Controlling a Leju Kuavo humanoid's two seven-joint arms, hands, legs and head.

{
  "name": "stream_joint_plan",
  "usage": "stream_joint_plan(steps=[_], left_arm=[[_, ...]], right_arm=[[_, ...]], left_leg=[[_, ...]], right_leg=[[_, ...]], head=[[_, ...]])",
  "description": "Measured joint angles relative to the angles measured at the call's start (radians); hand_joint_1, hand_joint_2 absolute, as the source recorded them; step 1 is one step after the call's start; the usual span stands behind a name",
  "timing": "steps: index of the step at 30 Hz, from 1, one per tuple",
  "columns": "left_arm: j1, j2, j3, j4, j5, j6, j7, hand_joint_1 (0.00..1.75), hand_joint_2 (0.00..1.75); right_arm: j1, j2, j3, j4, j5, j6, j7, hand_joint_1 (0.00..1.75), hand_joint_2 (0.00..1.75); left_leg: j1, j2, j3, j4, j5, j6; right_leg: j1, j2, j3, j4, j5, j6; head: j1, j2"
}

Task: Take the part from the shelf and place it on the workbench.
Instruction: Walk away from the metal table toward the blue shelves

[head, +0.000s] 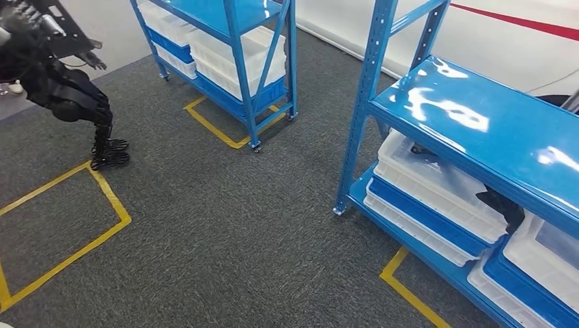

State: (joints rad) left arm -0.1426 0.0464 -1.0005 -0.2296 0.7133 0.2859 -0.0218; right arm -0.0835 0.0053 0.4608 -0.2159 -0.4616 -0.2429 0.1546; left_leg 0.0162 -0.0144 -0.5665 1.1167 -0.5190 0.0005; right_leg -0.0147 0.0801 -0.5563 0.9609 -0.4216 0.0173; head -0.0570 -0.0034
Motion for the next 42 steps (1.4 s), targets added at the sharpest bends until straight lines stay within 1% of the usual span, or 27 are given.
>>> stream_joint_plan(steps=[2,3,5,6,8,10,11,12,13,14,17,18,20,21,23,25,26,27,28,29,30,32,34,36,38,40,42], left_arm=[[-0.004,0.001,0.000,0.000,-0.006,-0.001,0.003,0.00,0.00],[-0.005,0.001,0.000,0.000,-0.010,-0.002,0.006,0.00,0.00],[-0.010,0.000,0.000,0.000,-0.014,-0.002,0.010,0.00,0.00],[-0.013,0.000,0.000,0.000,-0.015,0.000,0.010,0.00,0.00],[-0.015,0.002,0.000,0.000,-0.019,0.006,0.010,0.00,0.00],[-0.012,0.005,0.000,0.000,-0.023,0.010,0.010,0.00,0.00],[-0.008,0.006,0.000,0.000,-0.024,0.011,0.011,0.00,0.00],[-0.006,0.006,0.000,0.000,-0.025,0.010,0.013,0.00,0.00],[-0.004,0.006,0.000,0.000,-0.025,0.009,0.015,0.00,0.00],[-0.003,0.006,0.000,0.000,-0.025,0.008,0.016,0.00,0.00],[0.000,0.007,0.000,0.000,-0.026,0.007,0.017,0.00,0.00],[0.001,0.008,0.000,0.000,-0.029,0.007,0.017,0.00,0.00],[0.000,0.010,0.000,0.000,-0.035,0.006,0.016,0.00,0.00],[-0.002,0.011,0.000,0.000,-0.037,0.006,0.016,0.00,0.00],[-0.004,0.015,-0.001,0.000,-0.038,0.006,0.017,0.00,0.00],[-0.001,0.021,-0.001,0.000,-0.035,0.007,0.021,0.00,0.00],[0.001,0.024,-0.001,0.000,-0.033,0.007,0.024,0.00,0.00],[0.003,0.028,-0.001,0.000,-0.032,0.007,0.026,0.00,0.00],[0.005,0.030,-0.001,0.000,-0.031,0.007,0.027,0.00,0.00],[0.004,0.032,-0.001,0.000,-0.031,0.007,0.027,0.00,0.00],[0.003,0.033,-0.001,0.000,-0.032,0.007,0.025,0.00,0.00],[0.000,0.035,-0.001,0.000,-0.033,0.007,0.018,0.00,0.00],[-0.003,0.036,-0.001,0.000,-0.035,0.007,0.014,0.00,0.00],[-0.007,0.033,-0.001,-0.001,-0.035,0.007,0.013,0.00,0.00],[-0.009,0.030,-0.001,-0.001,-0.035,0.007,0.013,0.00,0.00],[-0.004,0.029,-0.001,-0.001,-0.035,0.007,0.013,0.00,0.00],[0.003,0.028,-0.001,-0.001,-0.034,0.006,0.013,0.00,0.00]], right_arm=[[-0.002,0.000,0.000,0.000,-0.002,0.000,0.004,0.00,0.00],[-0.003,0.000,0.000,0.000,-0.004,0.000,0.009,0.00,0.00],[-0.001,0.000,0.000,0.000,-0.010,0.000,0.021,0.00,0.00],[0.002,-0.001,0.000,0.001,-0.012,0.000,0.026,0.00,0.00],[0.003,-0.001,0.000,0.001,-0.016,-0.001,0.034,0.00,0.00],[0.002,-0.001,0.000,0.002,-0.021,-0.003,0.034,0.00,0.00],[0.001,-0.001,0.000,0.002,-0.023,-0.004,0.033,0.00,0.00],[0.001,0.000,0.000,0.002,-0.026,-0.004,0.032,0.00,0.00],[0.002,0.000,0.000,0.002,-0.028,-0.005,0.030,0.00,0.00],[0.002,-0.001,0.000,0.002,-0.029,-0.006,0.029,0.00,0.00],[0.000,-0.002,0.000,0.002,-0.036,-0.007,0.022,0.00,0.00],[-0.001,-0.003,0.000,0.002,-0.042,-0.008,0.018,0.00,0.00],[0.000,-0.003,0.000,0.002,-0.051,-0.009,0.010,0.00,0.00],[0.001,-0.004,0.000,0.002,-0.053,-0.009,0.006,0.00,0.00],[0.002,-0.005,0.000,0.003,-0.054,-0.009,0.001,0.00,0.00],[-0.002,-0.006,0.000,0.003,-0.058,-0.009,-0.004,0.00,0.00],[-0.003,-0.006,0.000,0.003,-0.060,-0.009,-0.005,0.00,0.00],[-0.003,-0.007,0.000,0.003,-0.061,-0.009,-0.005,0.00,0.00],[-0.002,-0.007,0.000,0.003,-0.062,-0.009,-0.006,0.00,0.00],[-0.001,-0.007,0.000,0.004,-0.062,-0.009,-0.006,0.00,0.00],[0.000,-0.008,0.000,0.004,-0.063,-0.009,-0.004,0.00,0.00],[-0.002,-0.006,0.000,0.004,-0.063,-0.008,-0.001,0.00,0.00],[-0.004,-0.003,0.000,0.004,-0.063,-0.008,0.004,0.00,0.00],[-0.001,-0.003,0.000,0.005,-0.063,-0.008,0.008,0.00,0.00],[0.001,-0.005,0.000,0.005,-0.063,-0.009,0.013,0.00,0.00],[-0.002,-0.005,0.000,0.005,-0.065,-0.009,0.017,0.00,0.00],[-0.003,-0.005,0.000,0.005,-0.068,-0.009,0.018,0.00,0.00]], left_leg=[[0.002,-0.044,0.052,-0.124,0.048,0.007],[0.001,-0.057,0.063,-0.151,0.055,0.012],[-0.002,-0.044,0.063,-0.158,0.059,0.024],[-0.002,-0.033,0.063,-0.160,0.062,0.032],[0.000,-0.008,0.062,-0.165,0.069,0.046],[-0.004,0.021,0.060,-0.165,0.069,0.053],[-0.007,0.037,0.060,-0.165,0.069,0.054],[-0.008,0.052,0.059,-0.165,0.069,0.054],[-0.009,0.065,0.059,-0.164,0.068,0.054],[-0.009,0.077,0.060,-0.164,0.068,0.053],[-0.014,0.107,0.065,-0.162,0.061,0.043],[-0.017,0.115,0.066,-0.162,0.059,0.037],[-0.018,0.131,0.070,-0.162,0.057,0.026],[-0.015,0.126,0.070,-0.158,0.053,0.019],[-0.010,0.087,0.052,-0.110,0.019,0.006],[-0.007,0.042,-0.005,0.015,-0.048,-0.002],[-0.006,0.032,-0.036,0.082,-0.075,-0.003],[-0.006,0.028,-0.058,0.126,-0.086,-0.003],[-0.007,0.025,-0.065,0.138,-0.080,-0.002],[-0.007,0.021,-0.051,0.103,-0.053,0.002],[-0.008,0.008,-0.021,0.036,-0.014,0.008],[-0.010,-0.043,0.039,-0.105,0.048,0.025],[-0.015,-0.069,0.059,-0.160,0.062,0.037],[-0.016,-0.049,0.065,-0.173,0.070,0.048],[-0.012,-0.026,0.076,-0.197,0.086,0.059],[-0.010,0.002,0.081,-0.209,0.093,0.063],[-0.012,0.036,0.080,-0.208,0.093,0.064]], right_leg=[[0.004,0.024,-0.004,0.003,0.003,0.009],[0.004,0.034,-0.008,0.002,0.006,0.014],[0.004,0.054,-0.014,-0.001,0.012,0.026],[0.003,0.046,-0.018,0.002,0.011,0.031],[0.003,-0.004,-0.046,0.061,-0.027,0.039],[0.003,-0.056,-0.105,0.193,-0.097,0.044],[0.002,-0.064,-0.133,0.257,-0.123,0.046],[0.002,-0.067,-0.147,0.291,-0.131,0.047],[0.001,-0.070,-0.142,0.288,-0.121,0.048],[0.001,-0.076,-0.117,0.246,-0.096,0.047],[0.007,-0.124,-0.010,0.052,-0.026,0.035],[0.009,-0.133,0.004,0.022,-0.021,0.028],[0.014,-0.121,0.003,0.013,-0.021,0.012],[0.013,-0.112,0.002,0.012,-0.020,0.006],[0.010,-0.095,0.000,0.009,-0.013,-0.007],[0.008,-0.074,-0.005,0.009,-0.009,-0.016],[0.009,-0.061,-0.007,0.009,-0.007,-0.019],[0.010,-0.046,-0.008,0.009,-0.006,-0.020],[0.010,-0.033,-0.008,0.009,-0.004,-0.021],[0.011,-0.018,-0.008,0.009,-0.003,-0.020],[0.011,-0.005,-0.007,0.009,-0.002,-0.019],[0.012,0.020,-0.009,0.010,0.002,-0.014],[0.009,0.039,-0.014,0.009,0.006,-0.003],[0.005,0.051,-0.016,0.004,0.011,0.012],[0.008,0.008,-0.028,0.028,-0.007,0.024],[0.007,-0.048,-0.075,0.129,-0.067,0.035],[-0.001,-0.064,-0.130,0.246,-0.115,0.047]], head=[[0.000,0.000],[0.000,0.000],[0.001,0.000],[0.001,0.000],[0.003,0.000],[0.006,0.000],[0.006,0.000],[0.006,0.000],[0.006,0.000],[0.006,0.000],[0.006,0.000],[0.005,0.000],[0.004,0.000],[0.004,0.000],[0.003,0.000],[0.002,0.000],[0.002,0.000],[0.001,0.000],[0.001,0.000],[0.001,0.000],[0.001,0.000],[0.001,0.000],[0.001,0.000],[0.000,0.000],[0.002,0.000],[0.006,0.000],[0.007,0.000]])
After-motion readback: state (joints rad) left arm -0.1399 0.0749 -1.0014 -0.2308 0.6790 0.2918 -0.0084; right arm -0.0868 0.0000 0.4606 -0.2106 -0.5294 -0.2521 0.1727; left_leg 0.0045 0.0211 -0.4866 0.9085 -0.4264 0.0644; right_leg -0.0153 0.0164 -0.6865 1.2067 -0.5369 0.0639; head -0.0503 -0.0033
